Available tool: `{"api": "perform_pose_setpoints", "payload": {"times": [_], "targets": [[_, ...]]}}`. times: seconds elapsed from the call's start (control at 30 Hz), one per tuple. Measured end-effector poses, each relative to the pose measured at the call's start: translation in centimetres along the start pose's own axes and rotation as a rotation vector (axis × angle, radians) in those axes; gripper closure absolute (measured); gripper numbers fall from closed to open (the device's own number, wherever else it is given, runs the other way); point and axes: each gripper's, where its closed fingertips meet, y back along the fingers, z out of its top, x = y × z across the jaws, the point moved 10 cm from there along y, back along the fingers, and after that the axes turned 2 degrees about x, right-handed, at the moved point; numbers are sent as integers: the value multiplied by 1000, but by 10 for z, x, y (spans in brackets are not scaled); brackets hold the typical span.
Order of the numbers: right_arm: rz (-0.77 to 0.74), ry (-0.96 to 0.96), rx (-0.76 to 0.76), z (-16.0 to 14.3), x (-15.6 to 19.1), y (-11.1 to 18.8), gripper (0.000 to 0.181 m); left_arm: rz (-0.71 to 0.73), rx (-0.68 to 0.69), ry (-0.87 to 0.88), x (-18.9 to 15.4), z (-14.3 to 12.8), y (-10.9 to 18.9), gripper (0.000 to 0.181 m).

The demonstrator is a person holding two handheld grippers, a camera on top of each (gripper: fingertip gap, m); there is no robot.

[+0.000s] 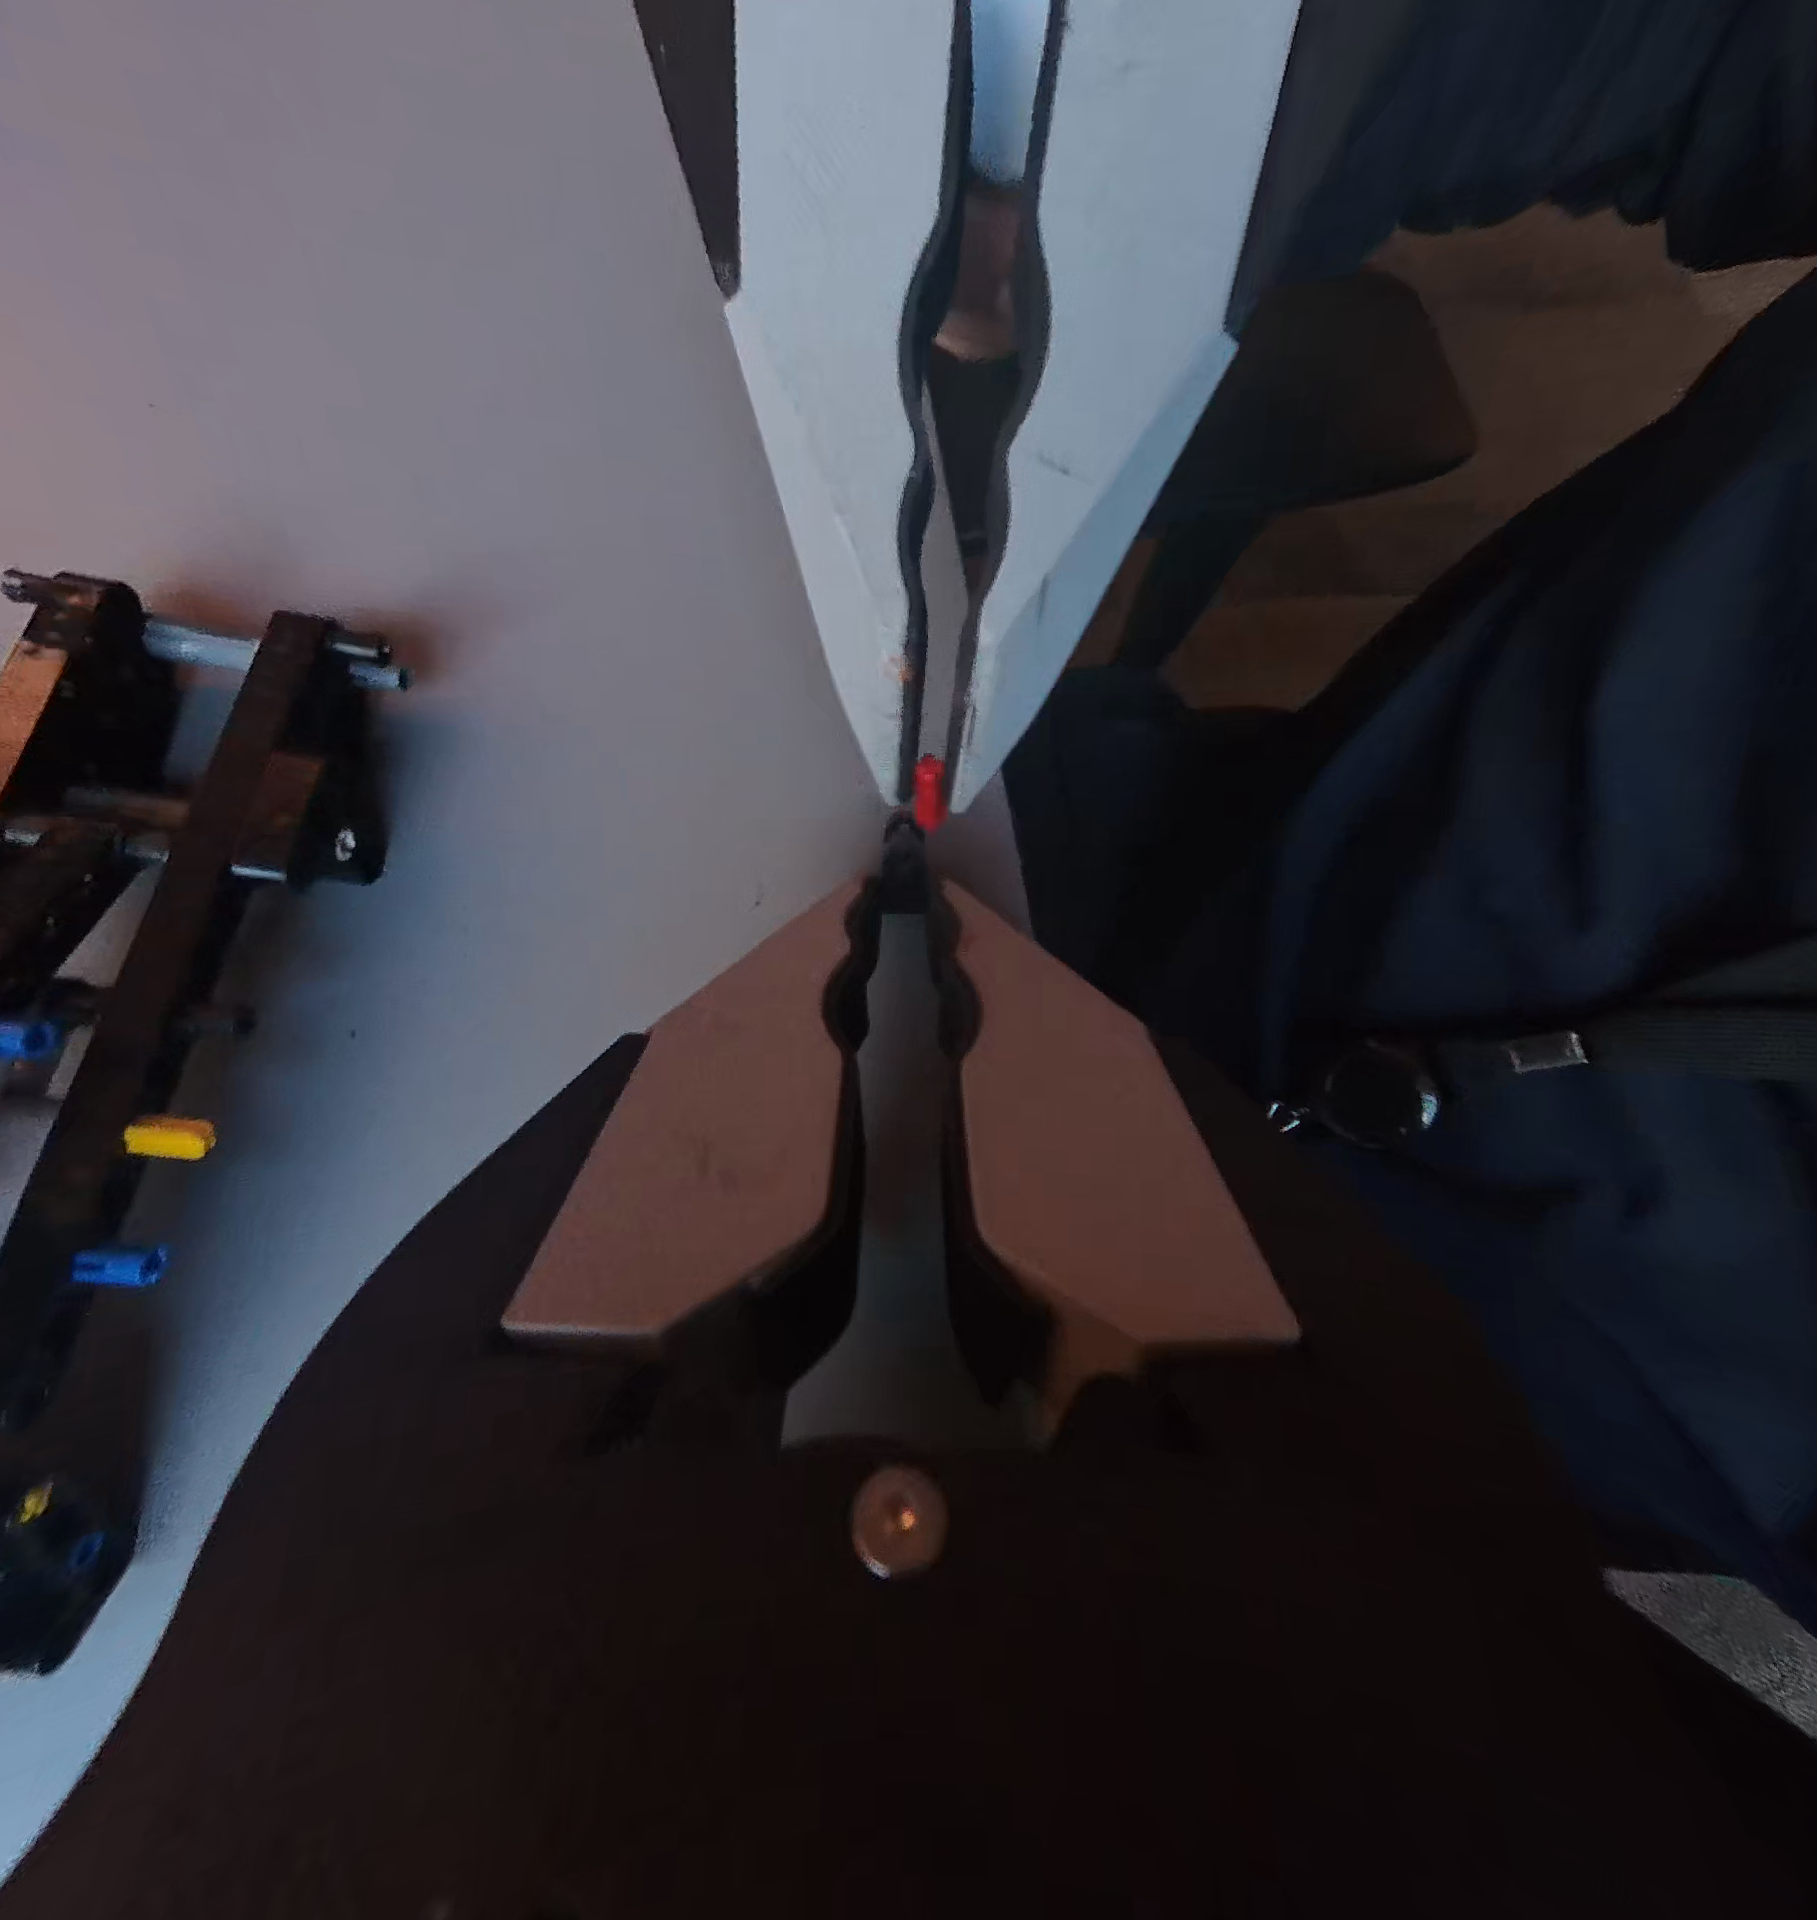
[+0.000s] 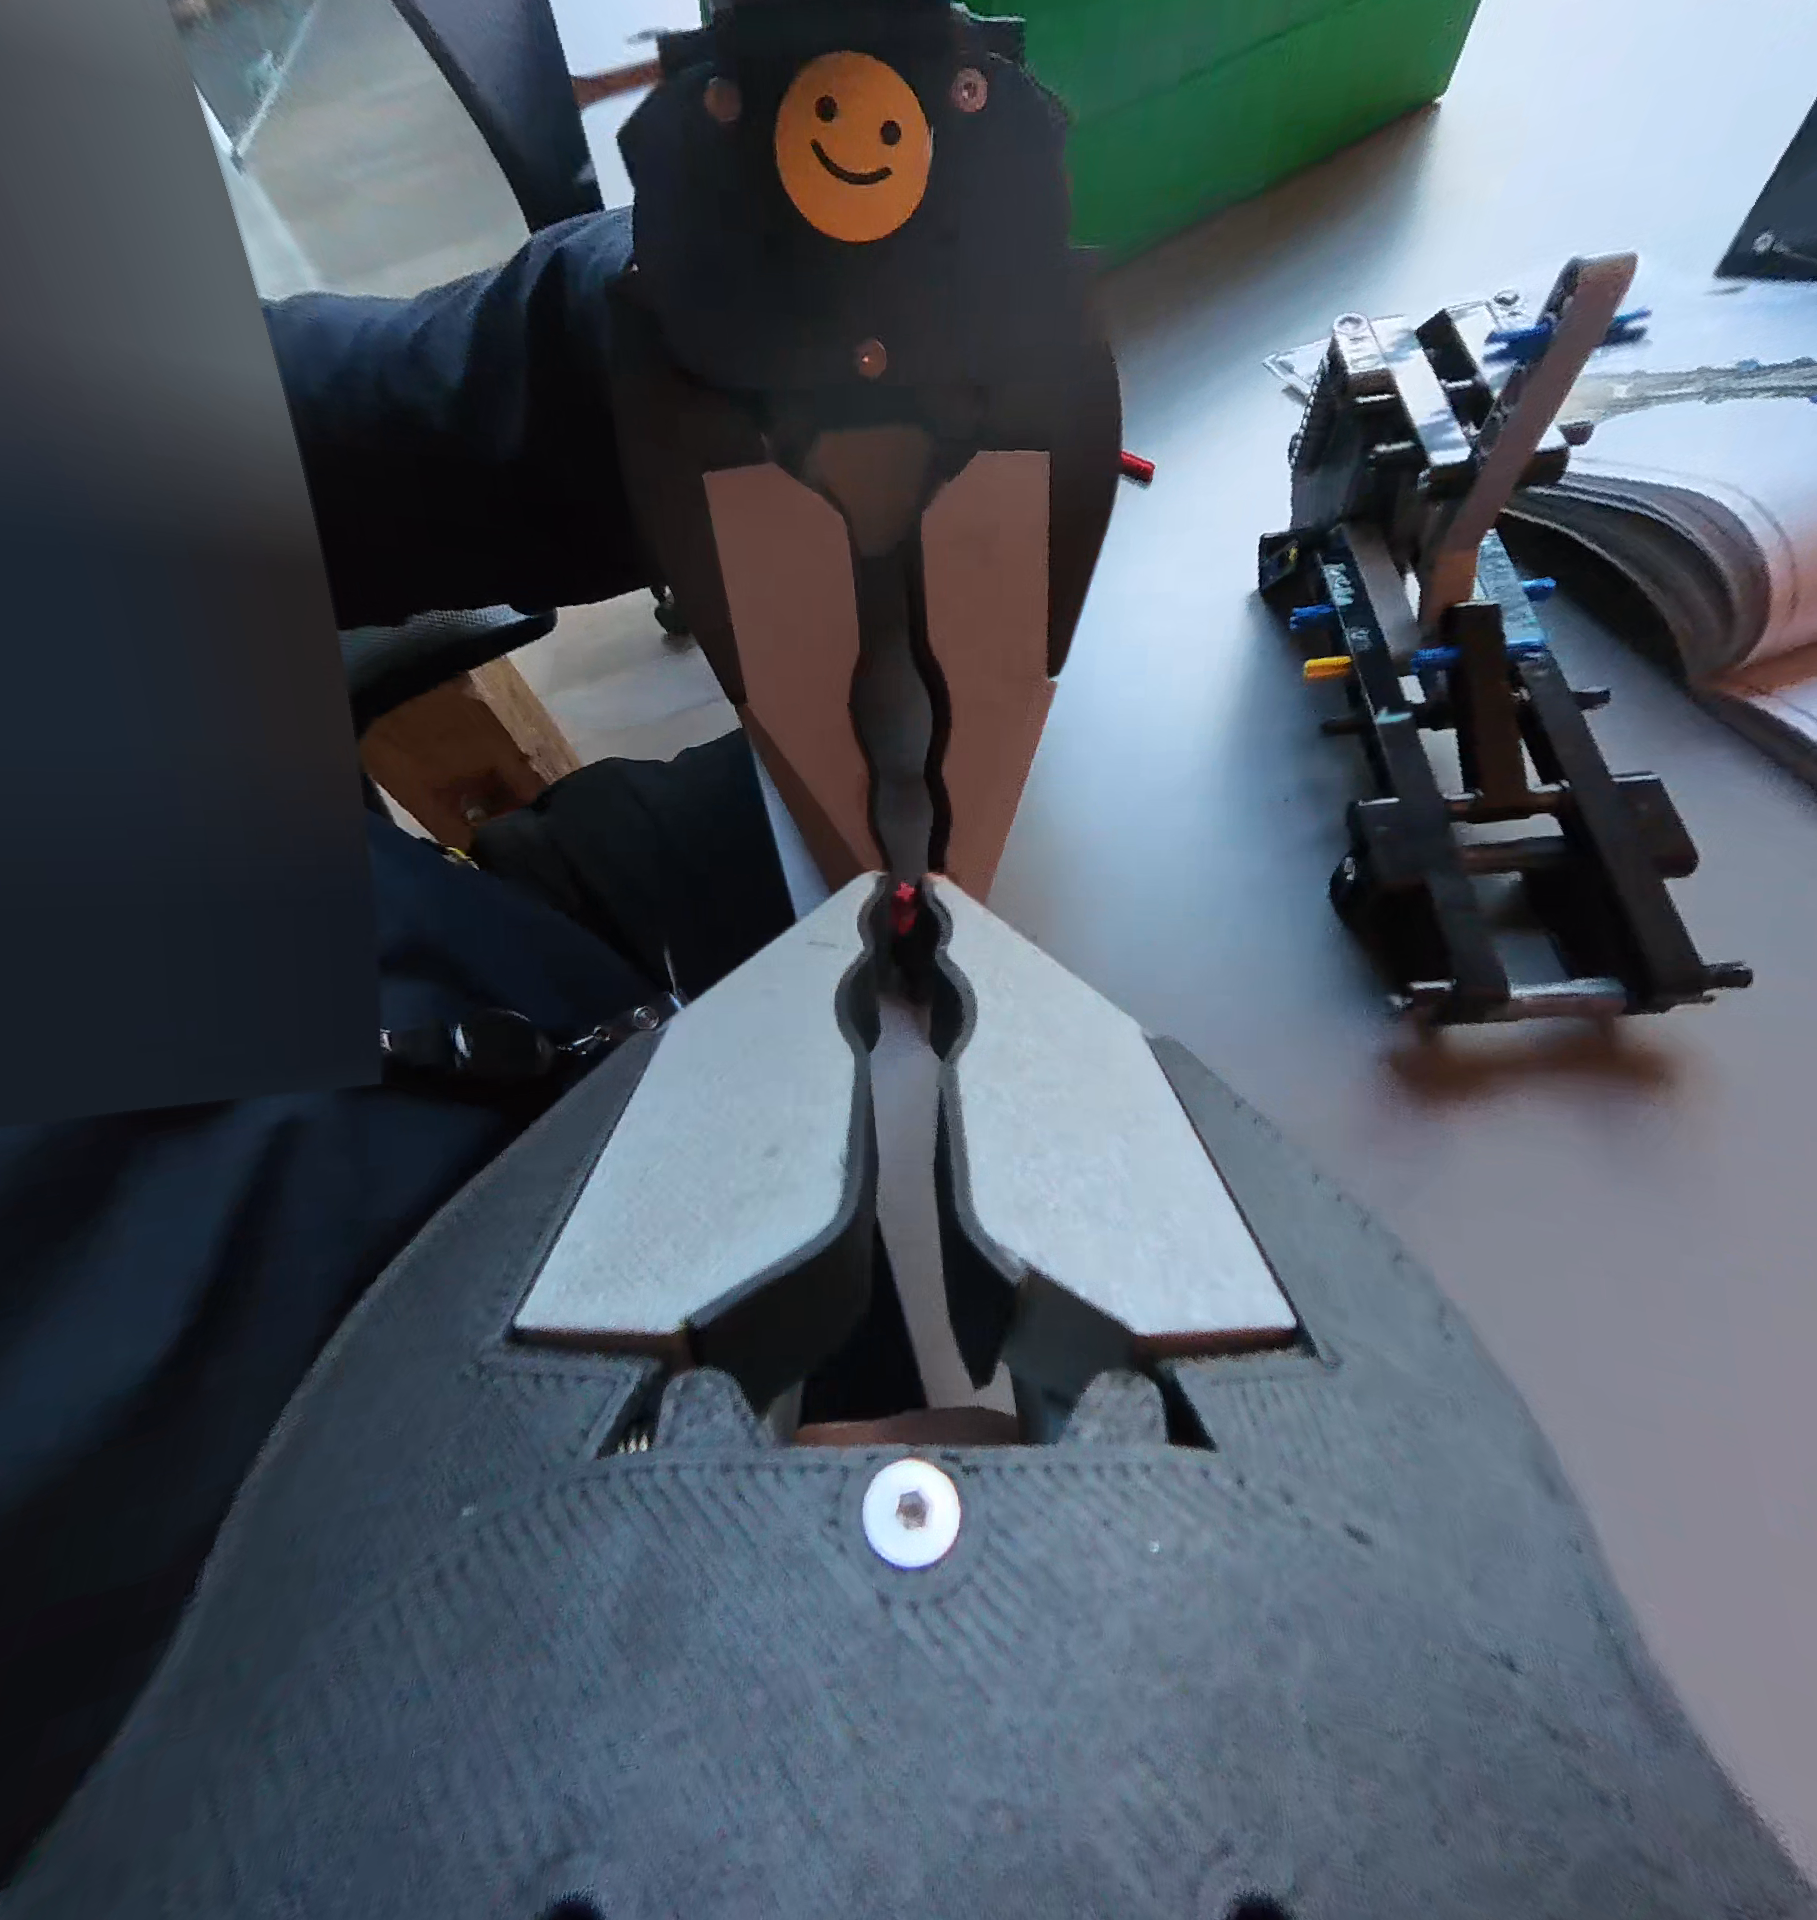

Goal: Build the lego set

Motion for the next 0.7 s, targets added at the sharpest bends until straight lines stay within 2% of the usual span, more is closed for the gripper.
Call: {"api": "perform_pose_setpoints", "payload": {"times": [0.43,0.7], "targets": [[-98,4,5,-24,4,12,181,-69,62,-15,2,19,-9,175],[-90,-31,-58,-26,2,17,180,-80,57,-9,4,17,-11,169]]}}
